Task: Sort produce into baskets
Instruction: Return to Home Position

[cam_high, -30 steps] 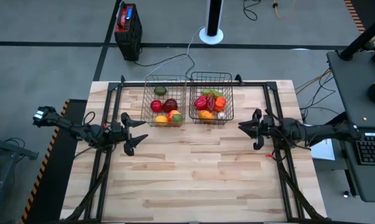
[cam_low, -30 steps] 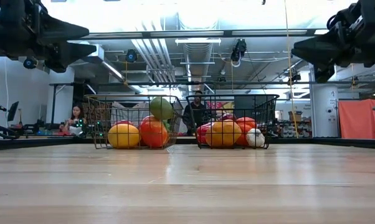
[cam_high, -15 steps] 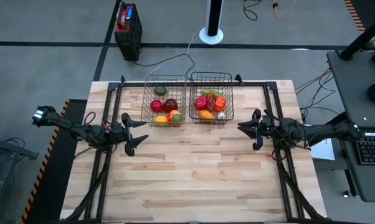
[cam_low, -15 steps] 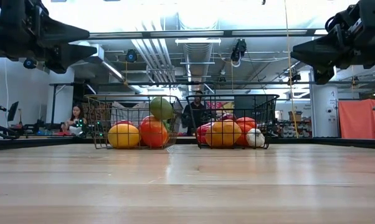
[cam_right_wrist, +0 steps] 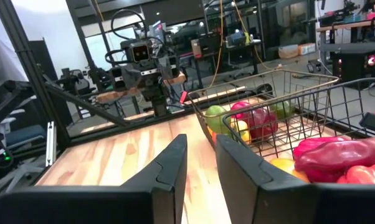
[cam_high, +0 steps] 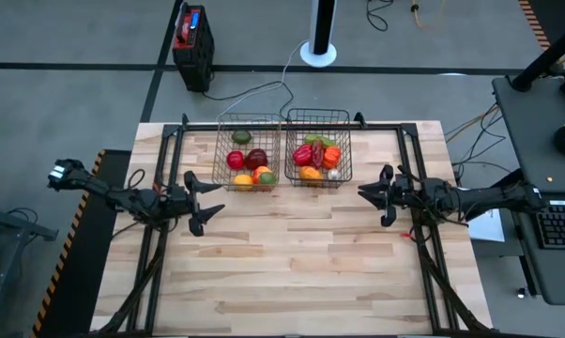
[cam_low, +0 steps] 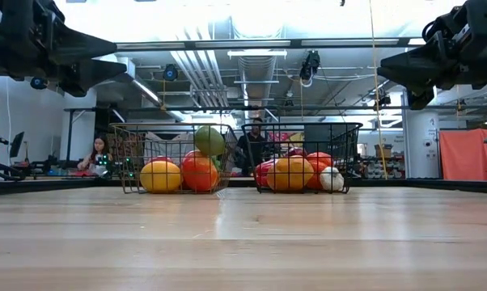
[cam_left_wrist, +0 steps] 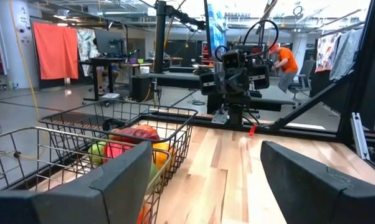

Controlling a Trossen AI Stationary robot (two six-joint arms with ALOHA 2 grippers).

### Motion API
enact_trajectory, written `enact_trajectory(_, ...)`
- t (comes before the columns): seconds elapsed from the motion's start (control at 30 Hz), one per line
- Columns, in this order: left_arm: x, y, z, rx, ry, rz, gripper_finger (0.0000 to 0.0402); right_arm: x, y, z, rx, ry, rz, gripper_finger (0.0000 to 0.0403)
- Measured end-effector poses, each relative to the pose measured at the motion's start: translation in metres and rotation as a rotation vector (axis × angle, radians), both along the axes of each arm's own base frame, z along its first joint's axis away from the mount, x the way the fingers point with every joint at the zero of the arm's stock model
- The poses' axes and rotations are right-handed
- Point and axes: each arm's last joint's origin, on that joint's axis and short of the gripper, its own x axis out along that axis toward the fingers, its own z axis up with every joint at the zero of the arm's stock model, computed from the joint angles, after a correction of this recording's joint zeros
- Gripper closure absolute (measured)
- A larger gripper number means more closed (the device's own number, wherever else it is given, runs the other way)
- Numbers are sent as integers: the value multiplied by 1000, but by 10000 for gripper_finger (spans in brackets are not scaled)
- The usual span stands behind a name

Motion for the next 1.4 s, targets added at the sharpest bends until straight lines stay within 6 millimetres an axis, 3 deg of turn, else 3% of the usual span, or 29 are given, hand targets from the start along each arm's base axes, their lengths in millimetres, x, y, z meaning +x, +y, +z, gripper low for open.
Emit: enact_trajectory(1.4,3,-1,-4,15,40,0,118,0,0,4,0,-11,0,327)
